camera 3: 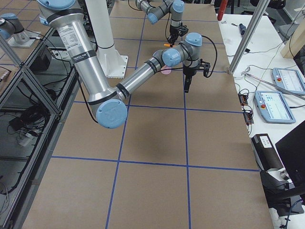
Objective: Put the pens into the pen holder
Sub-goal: 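Carry the orange marker with the left gripper over the lavender cup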
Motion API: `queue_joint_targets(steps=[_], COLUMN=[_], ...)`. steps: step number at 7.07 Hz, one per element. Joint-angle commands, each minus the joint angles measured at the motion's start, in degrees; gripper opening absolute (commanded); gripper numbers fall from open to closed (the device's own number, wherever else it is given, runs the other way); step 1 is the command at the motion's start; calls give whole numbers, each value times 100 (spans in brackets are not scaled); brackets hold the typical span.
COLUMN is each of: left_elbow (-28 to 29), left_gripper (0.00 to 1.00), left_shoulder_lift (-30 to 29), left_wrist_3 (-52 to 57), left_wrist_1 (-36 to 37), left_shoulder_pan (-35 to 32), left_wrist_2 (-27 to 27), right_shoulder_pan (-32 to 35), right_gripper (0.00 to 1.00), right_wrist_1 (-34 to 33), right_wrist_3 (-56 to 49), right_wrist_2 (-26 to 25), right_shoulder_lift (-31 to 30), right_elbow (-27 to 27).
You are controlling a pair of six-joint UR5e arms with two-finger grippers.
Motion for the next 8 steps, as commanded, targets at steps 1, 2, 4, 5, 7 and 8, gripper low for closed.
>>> queue_joint_targets(steps=[1, 2, 4, 5, 7, 8], left_elbow=[-87, -88, -79, -27, 79, 62], left_gripper=[0, 0, 0, 0, 0, 0], left_shoulder_lift=[-480, -490, -569, -508, -420, -411], left_wrist_3=[-1527, -1894, -2972, -3640, -3981, -3946], left_wrist_1=[-507, -581, -643, -1070, -1425, -1434], left_shoulder_pan=[495, 725, 815, 876, 1254, 1246], left_wrist_2=[1091, 1551, 1749, 1758, 2370, 2382], right_shoulder_pan=[0, 0, -8, -8, -8, -8], right_gripper=[100, 100, 100, 100, 100, 100], right_wrist_1=[0, 0, 0, 0, 0, 0], right_wrist_3=[0, -9, 0, 0, 0, 0], right_wrist_2=[0, -9, 0, 0, 0, 0], right_shoulder_lift=[9, 9, 17, 9, 9, 17], right_elbow=[-8, -17, -17, -17, -17, -8])
